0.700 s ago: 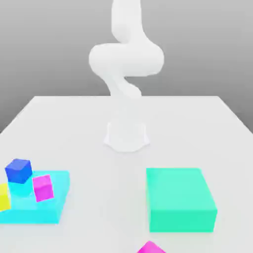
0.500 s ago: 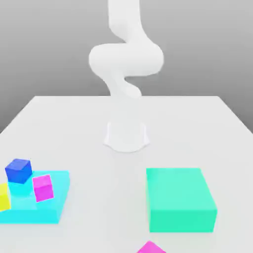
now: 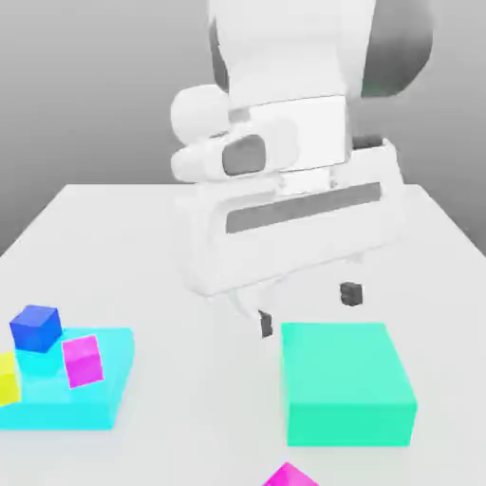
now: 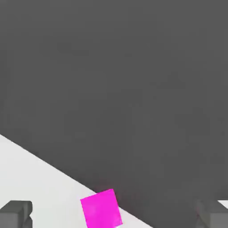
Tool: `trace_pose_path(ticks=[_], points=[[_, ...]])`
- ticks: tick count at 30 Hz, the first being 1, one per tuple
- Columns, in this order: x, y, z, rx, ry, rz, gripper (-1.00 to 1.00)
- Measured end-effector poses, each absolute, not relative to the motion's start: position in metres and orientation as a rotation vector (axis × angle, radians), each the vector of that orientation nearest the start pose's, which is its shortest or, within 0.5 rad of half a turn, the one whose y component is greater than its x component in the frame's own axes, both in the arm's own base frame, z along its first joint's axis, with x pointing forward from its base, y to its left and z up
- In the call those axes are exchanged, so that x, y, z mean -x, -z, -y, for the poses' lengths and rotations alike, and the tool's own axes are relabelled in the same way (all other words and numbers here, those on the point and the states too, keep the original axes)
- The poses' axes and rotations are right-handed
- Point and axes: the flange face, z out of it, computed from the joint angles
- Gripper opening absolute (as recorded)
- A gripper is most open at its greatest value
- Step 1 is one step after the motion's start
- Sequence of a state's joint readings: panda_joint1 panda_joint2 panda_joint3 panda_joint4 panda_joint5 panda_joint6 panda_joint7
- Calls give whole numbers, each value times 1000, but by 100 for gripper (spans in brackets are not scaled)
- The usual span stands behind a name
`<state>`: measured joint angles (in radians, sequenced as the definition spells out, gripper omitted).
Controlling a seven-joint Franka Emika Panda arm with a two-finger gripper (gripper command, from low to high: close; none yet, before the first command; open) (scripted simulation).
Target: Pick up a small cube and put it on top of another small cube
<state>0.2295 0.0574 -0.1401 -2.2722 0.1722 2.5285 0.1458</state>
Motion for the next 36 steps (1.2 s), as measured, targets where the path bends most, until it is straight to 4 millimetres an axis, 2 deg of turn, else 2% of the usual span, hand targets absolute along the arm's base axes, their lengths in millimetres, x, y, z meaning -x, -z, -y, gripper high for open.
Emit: trace_pose_path(ticks=[4, 8, 12, 13, 18, 19, 21, 24, 25, 30, 32, 33, 36], points=[[-544, -283, -51, 3060, 158, -142, 0], [-538, -215, -52, 3126, 34, 12, 0], [-536, -155, -53, 3141, 3, 54, 0], [-536, -141, -52, 3141, 2, 55, -100], [-536, -141, -52, 3141, -2, 55, -100], [-535, -134, -52, 3141, -2, 55, -100], [-536, -148, -53, 3142, -1, 57, -100], [-535, -186, -52, 3141, -2, 54, -100], [-533, -199, -39, 3146, 1, 23, -100], [-504, -249, 58, 3163, 16, -249, -100], [-484, -265, 96, 3155, 16, -370, -100], [-471, -272, 121, 3144, 16, -454, -100], [-427, -287, 181, 3099, 11, -672, -100]])
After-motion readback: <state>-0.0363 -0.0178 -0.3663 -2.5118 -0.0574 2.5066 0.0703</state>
